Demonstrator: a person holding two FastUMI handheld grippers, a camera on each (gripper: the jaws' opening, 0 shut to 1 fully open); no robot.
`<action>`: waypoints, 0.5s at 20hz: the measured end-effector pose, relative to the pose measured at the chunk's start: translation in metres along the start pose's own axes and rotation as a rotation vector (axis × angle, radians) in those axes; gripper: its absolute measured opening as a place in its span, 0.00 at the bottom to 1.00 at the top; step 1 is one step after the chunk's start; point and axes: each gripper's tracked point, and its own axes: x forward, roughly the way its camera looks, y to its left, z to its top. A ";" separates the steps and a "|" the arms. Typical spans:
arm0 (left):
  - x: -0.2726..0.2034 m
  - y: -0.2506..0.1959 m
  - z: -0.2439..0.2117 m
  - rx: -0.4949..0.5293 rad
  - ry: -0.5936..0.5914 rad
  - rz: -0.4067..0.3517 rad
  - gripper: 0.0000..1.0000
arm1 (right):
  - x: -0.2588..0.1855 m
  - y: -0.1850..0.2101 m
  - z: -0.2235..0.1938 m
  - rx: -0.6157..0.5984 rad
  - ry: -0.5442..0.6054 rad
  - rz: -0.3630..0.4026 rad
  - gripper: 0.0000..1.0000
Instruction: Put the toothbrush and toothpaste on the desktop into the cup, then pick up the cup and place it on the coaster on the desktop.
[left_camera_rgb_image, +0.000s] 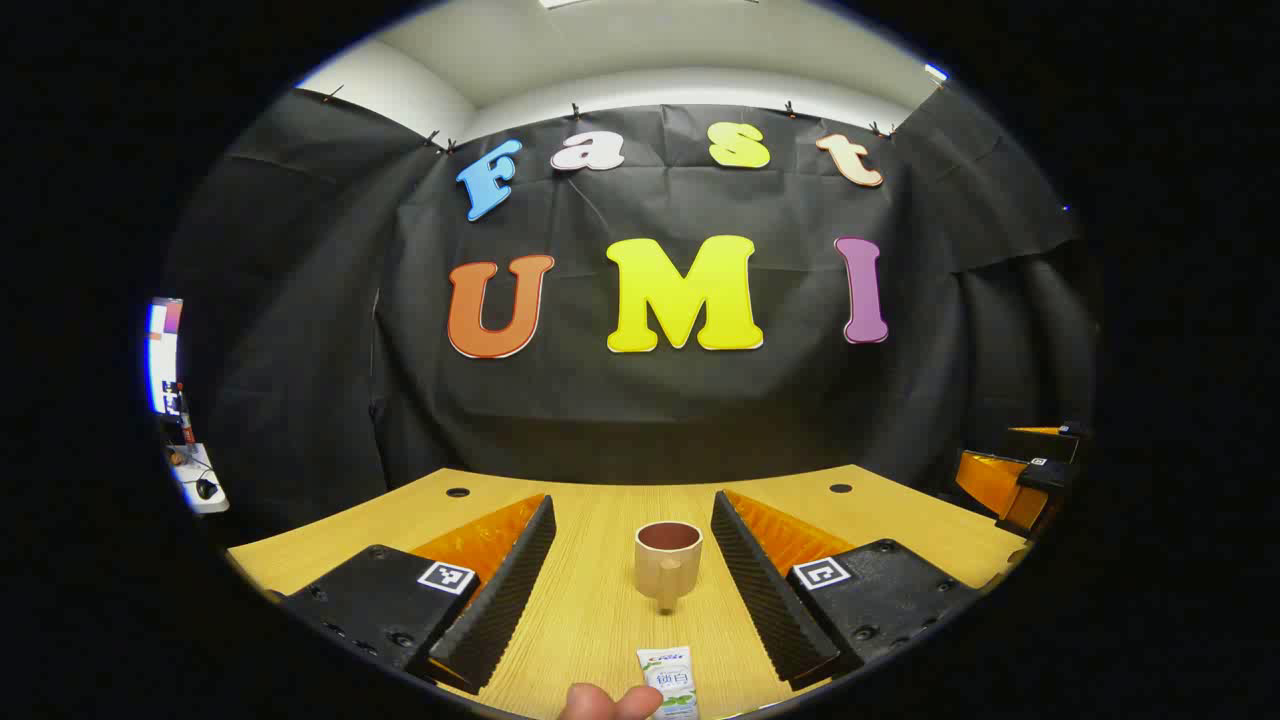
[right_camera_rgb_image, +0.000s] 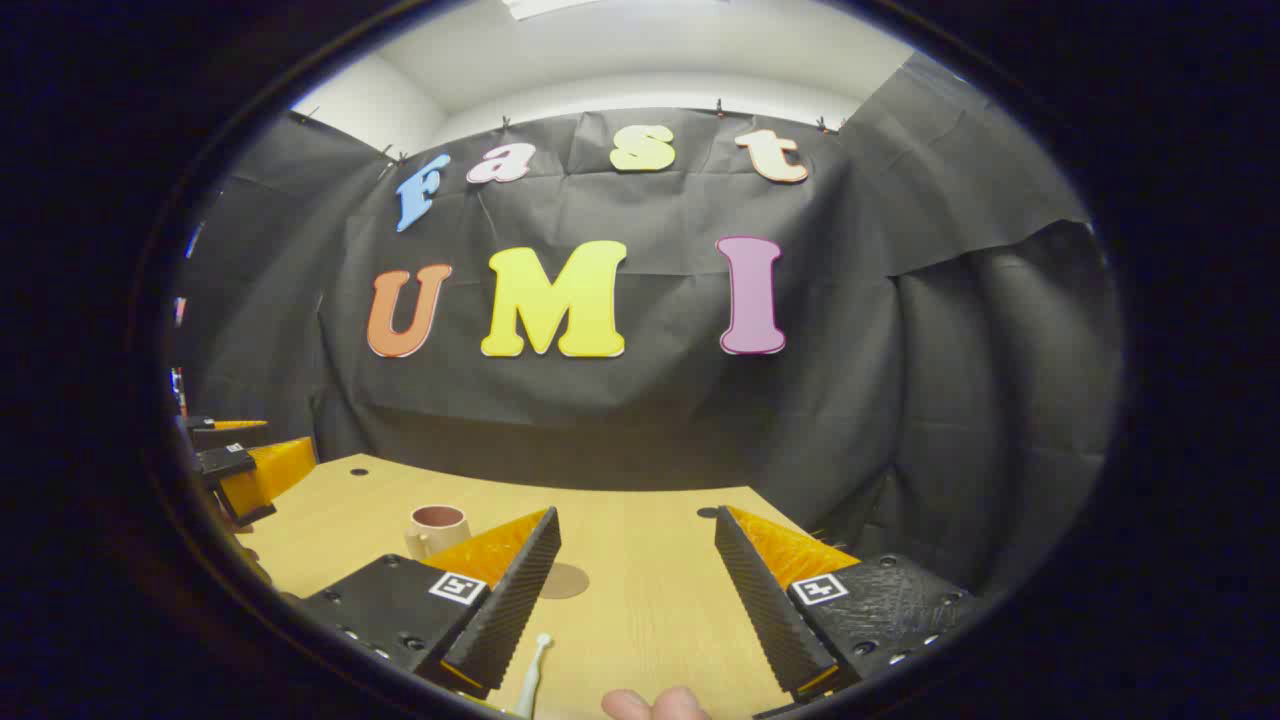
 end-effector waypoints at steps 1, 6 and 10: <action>0.000 -0.001 -0.001 -0.001 0.005 -0.002 0.99 | 0.001 0.001 0.000 -0.002 0.000 0.002 0.96; -0.002 -0.002 0.004 0.012 -0.011 -0.002 0.99 | 0.000 -0.005 0.005 0.001 -0.018 -0.010 0.96; -0.003 -0.006 0.005 0.022 -0.012 -0.008 0.99 | 0.000 -0.003 0.008 0.004 -0.031 -0.018 0.94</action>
